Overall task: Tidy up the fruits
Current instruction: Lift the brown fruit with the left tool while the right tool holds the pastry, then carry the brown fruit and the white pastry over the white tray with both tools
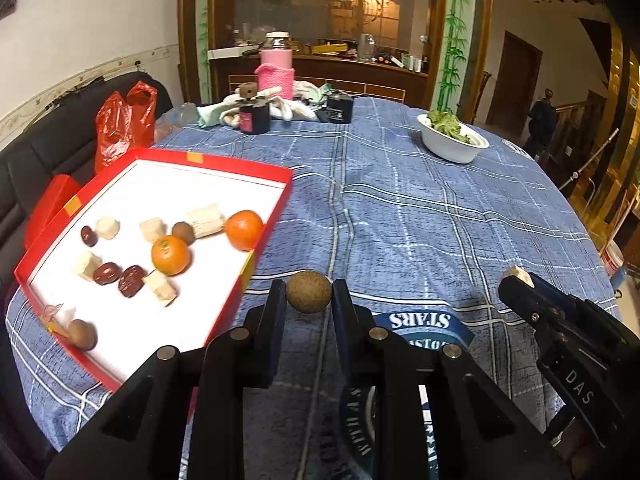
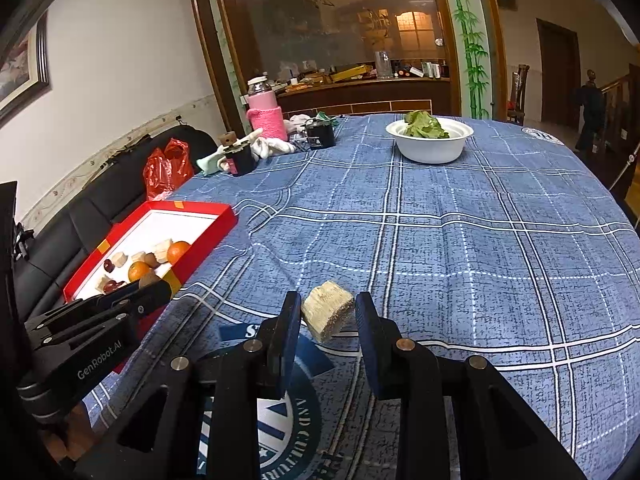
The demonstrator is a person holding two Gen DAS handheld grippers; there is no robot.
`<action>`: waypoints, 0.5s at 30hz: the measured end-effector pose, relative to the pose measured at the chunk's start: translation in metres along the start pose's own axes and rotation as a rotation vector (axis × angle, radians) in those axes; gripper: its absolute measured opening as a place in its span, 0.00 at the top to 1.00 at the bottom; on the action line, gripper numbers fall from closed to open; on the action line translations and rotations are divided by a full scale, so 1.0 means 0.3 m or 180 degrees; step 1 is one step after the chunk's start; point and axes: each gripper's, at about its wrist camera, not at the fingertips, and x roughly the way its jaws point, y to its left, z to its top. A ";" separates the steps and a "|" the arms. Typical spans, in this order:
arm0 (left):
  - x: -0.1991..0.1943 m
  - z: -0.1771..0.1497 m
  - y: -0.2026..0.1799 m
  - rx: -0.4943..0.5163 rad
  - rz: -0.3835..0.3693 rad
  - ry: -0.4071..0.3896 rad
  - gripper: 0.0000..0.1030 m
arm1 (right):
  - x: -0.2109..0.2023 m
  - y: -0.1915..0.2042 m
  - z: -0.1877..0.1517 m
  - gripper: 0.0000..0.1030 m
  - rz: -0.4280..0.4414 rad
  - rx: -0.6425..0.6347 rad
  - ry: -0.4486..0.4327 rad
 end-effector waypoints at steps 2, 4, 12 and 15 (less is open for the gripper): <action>-0.004 0.000 0.014 -0.0025 0.0024 -0.0008 0.80 | 0.000 0.009 0.001 0.72 0.0009 -0.0028 0.0002; -0.005 0.002 0.028 -0.0057 0.0038 -0.0011 0.80 | 0.003 0.016 0.000 0.72 0.0020 -0.0037 0.0009; -0.035 0.002 0.086 -0.0148 0.0081 -0.0055 0.80 | -0.002 0.064 0.013 0.72 0.0082 -0.0120 -0.0011; -0.049 0.008 0.118 -0.0206 0.0126 -0.0093 0.80 | -0.006 0.100 0.031 0.72 0.0140 -0.0187 -0.0038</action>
